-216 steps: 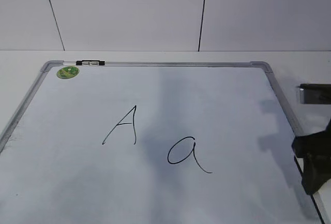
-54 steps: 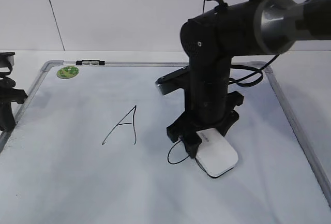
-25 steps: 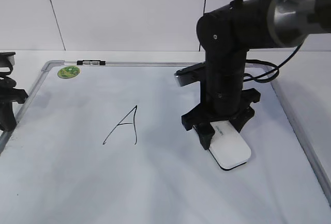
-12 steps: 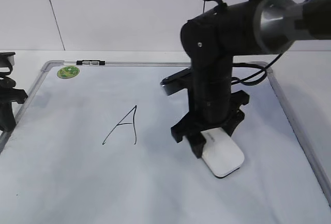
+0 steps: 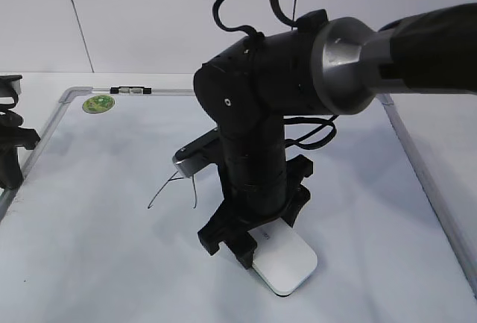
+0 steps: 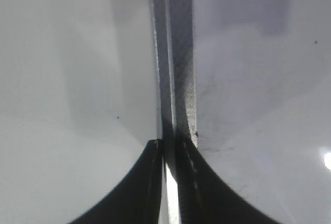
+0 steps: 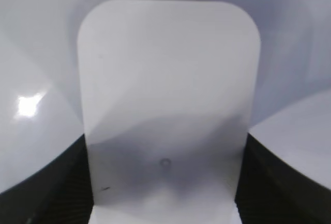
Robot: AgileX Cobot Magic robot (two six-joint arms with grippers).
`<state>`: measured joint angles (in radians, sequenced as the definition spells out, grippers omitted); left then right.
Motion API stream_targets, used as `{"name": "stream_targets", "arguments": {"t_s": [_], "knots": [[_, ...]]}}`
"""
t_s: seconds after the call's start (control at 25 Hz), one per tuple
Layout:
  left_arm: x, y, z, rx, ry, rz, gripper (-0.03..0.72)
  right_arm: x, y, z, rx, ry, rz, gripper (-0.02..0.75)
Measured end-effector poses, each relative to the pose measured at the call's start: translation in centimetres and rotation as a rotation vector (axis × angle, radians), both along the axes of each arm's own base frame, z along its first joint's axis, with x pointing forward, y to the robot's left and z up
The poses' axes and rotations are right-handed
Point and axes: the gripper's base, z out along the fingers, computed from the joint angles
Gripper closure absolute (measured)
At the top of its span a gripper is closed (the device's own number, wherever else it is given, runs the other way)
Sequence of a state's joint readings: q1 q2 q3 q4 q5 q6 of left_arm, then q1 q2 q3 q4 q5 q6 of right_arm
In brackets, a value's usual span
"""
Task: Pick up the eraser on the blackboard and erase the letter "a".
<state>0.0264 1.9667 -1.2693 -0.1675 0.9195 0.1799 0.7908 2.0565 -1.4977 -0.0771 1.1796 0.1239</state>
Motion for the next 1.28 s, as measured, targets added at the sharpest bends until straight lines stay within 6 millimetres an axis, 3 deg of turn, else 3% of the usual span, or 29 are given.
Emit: {"name": "stream_targets", "arguments": {"t_s": [0.2, 0.48, 0.64, 0.88, 1.04, 1.28], "knots": [[0.0, 0.0, 0.0, 0.000, -0.002, 0.000, 0.623, 0.9, -1.0, 0.0, -0.018, -0.018, -0.042, 0.179], [0.0, 0.0, 0.0, -0.001, -0.002, 0.001, 0.621, 4.5, -5.7, 0.2, -0.045, -0.036, -0.183, 0.179], [0.0, 0.0, 0.0, -0.001, 0.000, 0.001, 0.620, 5.4, -7.6, 2.1, -0.046, -0.088, -0.216, 0.179], [0.0, 0.0, 0.0, 0.000, 0.000, 0.000, 0.617, 4.5, -8.4, 6.6, 0.017, -0.173, -0.228, 0.179], [0.0, 0.0, 0.0, 0.000, 0.000, 0.000, 0.617, 5.1, -9.7, 7.0, 0.022, -0.178, -0.287, 0.179], [0.0, 0.0, 0.0, 0.000, 0.000, 0.000, 0.616, 7.0, -13.9, 7.0, 0.013, -0.181, -0.430, 0.179]]}}
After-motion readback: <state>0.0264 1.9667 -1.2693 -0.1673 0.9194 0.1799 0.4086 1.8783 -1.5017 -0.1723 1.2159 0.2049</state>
